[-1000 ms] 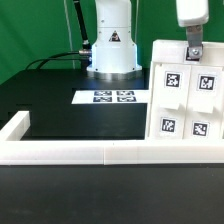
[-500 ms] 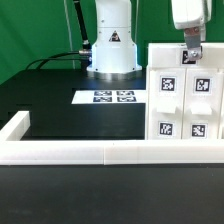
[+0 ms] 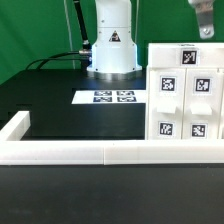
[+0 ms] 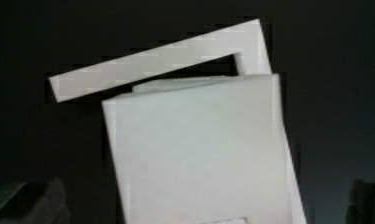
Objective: Assemble cabinet
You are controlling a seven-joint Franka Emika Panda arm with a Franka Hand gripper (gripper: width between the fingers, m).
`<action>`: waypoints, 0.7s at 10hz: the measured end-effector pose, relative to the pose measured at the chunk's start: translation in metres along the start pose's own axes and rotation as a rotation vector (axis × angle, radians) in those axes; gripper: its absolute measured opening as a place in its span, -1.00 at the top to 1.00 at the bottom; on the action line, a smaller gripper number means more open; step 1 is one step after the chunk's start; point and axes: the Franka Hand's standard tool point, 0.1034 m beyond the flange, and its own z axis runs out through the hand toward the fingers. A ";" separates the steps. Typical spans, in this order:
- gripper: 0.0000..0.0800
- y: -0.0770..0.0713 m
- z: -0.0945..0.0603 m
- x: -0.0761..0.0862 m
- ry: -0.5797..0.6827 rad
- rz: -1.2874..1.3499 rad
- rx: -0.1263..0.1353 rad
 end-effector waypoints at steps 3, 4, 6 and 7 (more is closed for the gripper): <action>-0.99 -0.006 -0.010 -0.014 -0.014 -0.012 0.005; -0.99 -0.005 -0.006 -0.018 -0.012 -0.016 0.001; -0.99 -0.005 -0.006 -0.018 -0.011 -0.030 0.002; -0.99 -0.004 -0.005 -0.018 -0.011 -0.036 0.001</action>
Offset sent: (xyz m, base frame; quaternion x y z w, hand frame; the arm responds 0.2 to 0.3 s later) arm 0.0132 0.0215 -0.0028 -0.0173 0.0014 0.0395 0.9991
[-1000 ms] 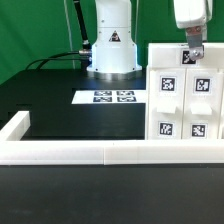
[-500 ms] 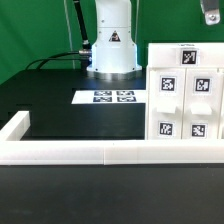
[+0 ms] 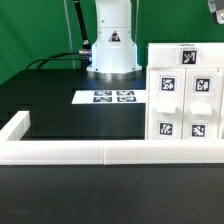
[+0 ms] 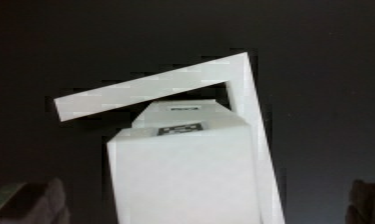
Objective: Assemble cabinet
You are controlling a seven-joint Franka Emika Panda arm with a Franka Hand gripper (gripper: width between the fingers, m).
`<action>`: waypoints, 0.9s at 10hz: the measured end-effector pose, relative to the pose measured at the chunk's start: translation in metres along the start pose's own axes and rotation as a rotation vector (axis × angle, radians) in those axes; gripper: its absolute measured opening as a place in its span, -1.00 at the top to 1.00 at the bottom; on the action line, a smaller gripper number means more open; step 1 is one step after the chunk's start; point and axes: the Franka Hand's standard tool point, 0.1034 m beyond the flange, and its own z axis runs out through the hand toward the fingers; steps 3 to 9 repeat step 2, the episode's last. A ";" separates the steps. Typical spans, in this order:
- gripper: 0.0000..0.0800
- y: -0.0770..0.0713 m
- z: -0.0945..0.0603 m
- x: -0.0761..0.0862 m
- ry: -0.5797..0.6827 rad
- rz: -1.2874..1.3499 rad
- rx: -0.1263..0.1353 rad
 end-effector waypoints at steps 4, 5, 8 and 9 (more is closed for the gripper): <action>-0.99 0.000 0.000 0.000 0.000 -0.008 0.000; -0.99 0.000 0.000 0.000 0.000 -0.008 0.000; -0.99 0.000 0.000 0.000 0.000 -0.008 0.000; -0.99 0.000 0.000 0.000 0.000 -0.008 0.000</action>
Offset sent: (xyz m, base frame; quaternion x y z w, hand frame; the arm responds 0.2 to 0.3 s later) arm 0.0000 0.0000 0.0000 0.0000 0.0000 0.0000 1.0000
